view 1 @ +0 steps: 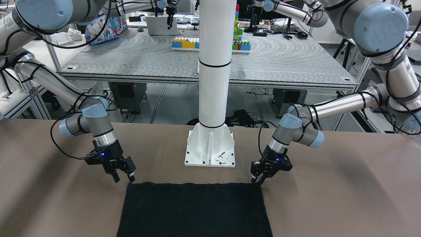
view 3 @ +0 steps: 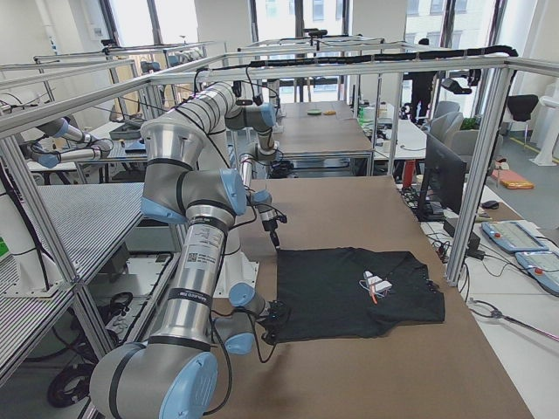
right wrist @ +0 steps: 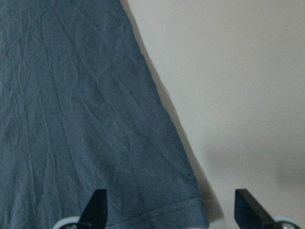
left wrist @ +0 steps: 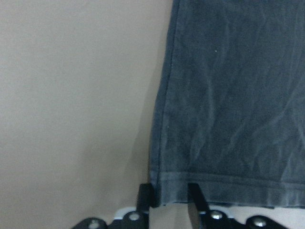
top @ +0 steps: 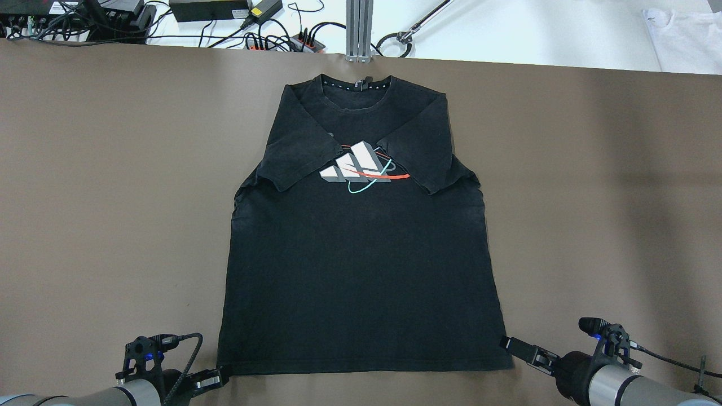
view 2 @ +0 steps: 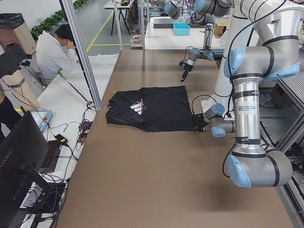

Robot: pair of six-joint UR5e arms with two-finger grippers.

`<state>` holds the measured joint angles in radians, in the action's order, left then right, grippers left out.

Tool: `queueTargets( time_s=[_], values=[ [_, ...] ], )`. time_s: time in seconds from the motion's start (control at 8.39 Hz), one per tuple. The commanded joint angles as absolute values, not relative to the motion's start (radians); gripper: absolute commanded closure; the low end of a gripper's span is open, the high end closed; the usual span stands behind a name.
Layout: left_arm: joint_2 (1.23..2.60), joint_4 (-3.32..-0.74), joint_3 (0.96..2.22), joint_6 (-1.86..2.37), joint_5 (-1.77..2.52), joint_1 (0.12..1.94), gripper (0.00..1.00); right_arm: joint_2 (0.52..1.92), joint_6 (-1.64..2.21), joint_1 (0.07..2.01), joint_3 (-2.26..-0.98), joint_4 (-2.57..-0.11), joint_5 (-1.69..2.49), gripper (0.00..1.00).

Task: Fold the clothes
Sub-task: 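Grasp both hem corners with the left and right grippers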

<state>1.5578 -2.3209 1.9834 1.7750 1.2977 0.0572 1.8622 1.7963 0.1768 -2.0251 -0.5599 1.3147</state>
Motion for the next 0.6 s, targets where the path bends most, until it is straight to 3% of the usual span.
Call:
queueTargets(
  time_s=[0.0, 0.12, 0.24, 0.36, 0.48],
  values=[
    [1.555, -2.321, 1.983, 1.773, 1.298, 0.057, 0.63, 1.862, 1.796, 0.176, -2.025, -0.560, 1.315, 0.06],
    [1.555, -2.321, 1.982, 1.773, 1.298, 0.057, 0.65, 1.862, 1.796, 0.176, -2.025, -0.560, 1.315, 0.06],
    [1.555, -2.321, 1.985, 1.773, 1.296, 0.057, 0.89, 1.862, 1.795, 0.178, -2.023, -0.560, 1.315, 0.06],
    [1.555, -2.321, 1.985, 1.773, 1.296, 0.057, 1.00, 1.865, 1.783, 0.176, -2.023, -0.560, 1.315, 0.06],
    [1.557, -2.321, 1.985, 1.773, 1.296, 0.057, 1.00, 1.870, 1.781, 0.163, -2.022, -0.569, 1.315, 0.06]
  ],
)
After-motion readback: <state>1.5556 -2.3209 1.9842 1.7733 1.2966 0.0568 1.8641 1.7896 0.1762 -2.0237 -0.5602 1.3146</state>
